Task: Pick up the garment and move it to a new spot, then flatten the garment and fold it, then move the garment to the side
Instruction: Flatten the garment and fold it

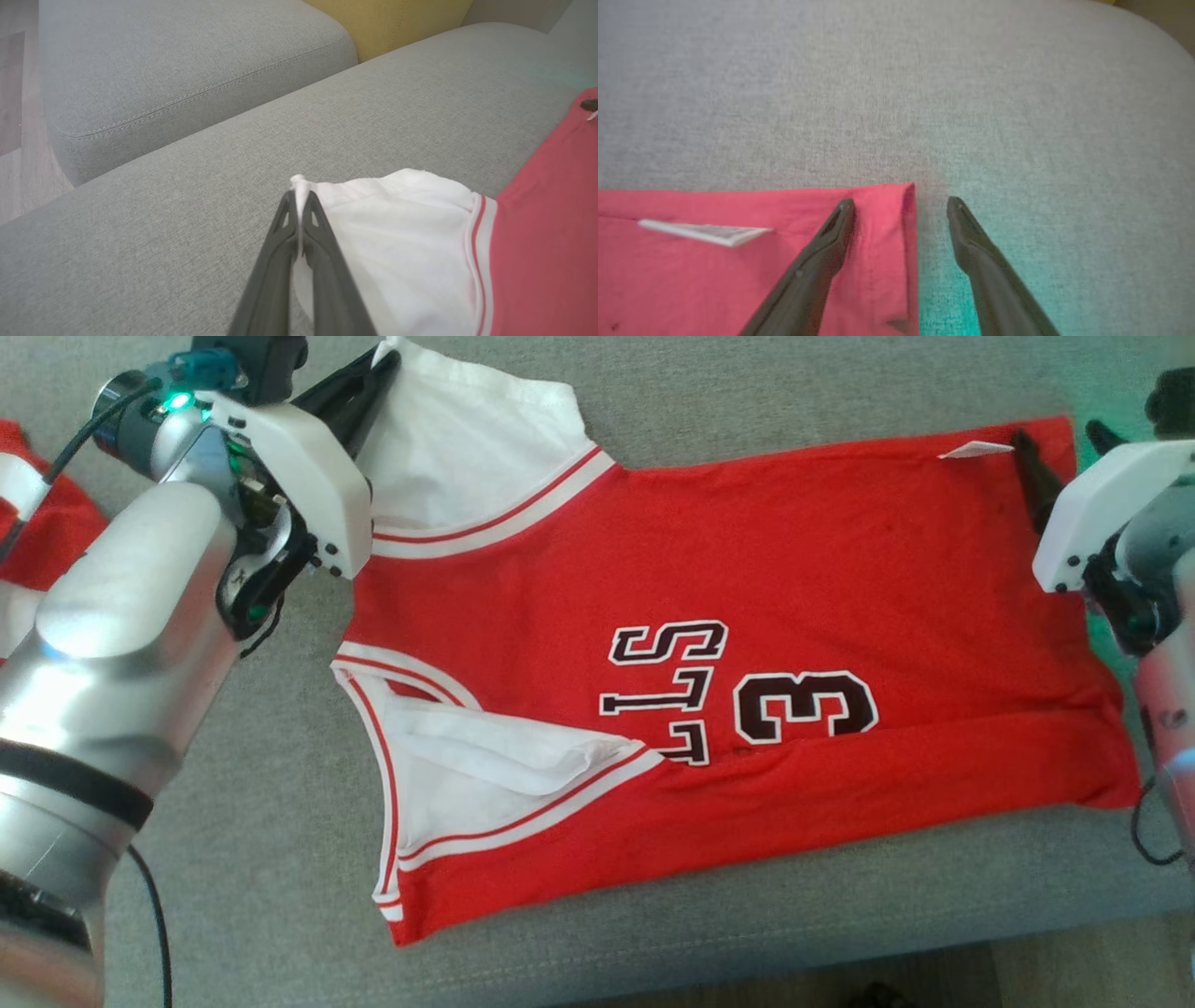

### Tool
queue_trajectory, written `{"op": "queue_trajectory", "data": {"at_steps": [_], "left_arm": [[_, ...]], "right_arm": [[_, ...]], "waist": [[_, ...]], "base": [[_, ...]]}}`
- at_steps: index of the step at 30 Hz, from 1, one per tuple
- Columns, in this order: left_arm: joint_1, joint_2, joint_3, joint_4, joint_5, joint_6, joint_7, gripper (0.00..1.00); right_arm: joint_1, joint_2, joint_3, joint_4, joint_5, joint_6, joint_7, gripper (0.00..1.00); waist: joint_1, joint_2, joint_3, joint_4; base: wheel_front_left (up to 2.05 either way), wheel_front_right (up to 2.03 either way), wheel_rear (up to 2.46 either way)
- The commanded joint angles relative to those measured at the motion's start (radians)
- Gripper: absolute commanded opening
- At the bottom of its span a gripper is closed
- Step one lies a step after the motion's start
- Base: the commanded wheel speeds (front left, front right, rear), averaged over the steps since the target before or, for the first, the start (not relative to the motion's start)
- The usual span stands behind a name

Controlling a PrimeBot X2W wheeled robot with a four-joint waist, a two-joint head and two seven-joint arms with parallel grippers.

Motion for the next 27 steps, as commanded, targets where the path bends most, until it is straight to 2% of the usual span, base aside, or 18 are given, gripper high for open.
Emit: {"op": "queue_trajectory", "data": {"at_steps": [1, 7, 9, 17, 27], "left_arm": [[-0.06, 0.035, 0.036, -0.023, -0.003, 0.002, -0.004, 0.0], [-0.057, 0.041, 0.035, -0.032, -0.007, 0.008, -0.003, 0.0], [-0.058, 0.044, 0.037, -0.031, -0.009, 0.012, -0.004, 0.0], [-0.07, 0.045, 0.053, -0.018, -0.014, 0.047, -0.026, 0.0], [-0.137, 0.032, 0.104, 0.038, -0.02, 0.102, -0.11, 0.0]], "right_arm": [[-0.02, -0.022, 0.013, -0.019, 0.005, -0.001, 0.006, 1.0], [-0.046, -0.022, 0.055, 0.048, 0.038, -0.001, 0.016, 1.0], [-0.051, -0.024, 0.073, 0.067, 0.048, -0.001, 0.028, 0.0], [-0.103, -0.05, 0.082, 0.095, 0.041, -0.001, -0.078, 0.0], [-0.198, -0.033, 0.019, 0.178, -0.031, -0.001, -0.257, 0.0]], "waist": [[-0.0001, 0.0, 0.002, 0.002], [-0.0001, 0.0, 0.007, 0.007], [-0.0001, 0.0, 0.008, 0.009], [-0.0001, 0.0, 0.011, 0.012], [-0.0001, 0.0, 0.017, 0.006]], "base": [[0.0, 0.0, 0.0], [0.0, 0.0, 0.0], [0.0, 0.0, 0.0], [0.0, 0.0, 0.0], [0.0, 0.0, 0.0]]}}
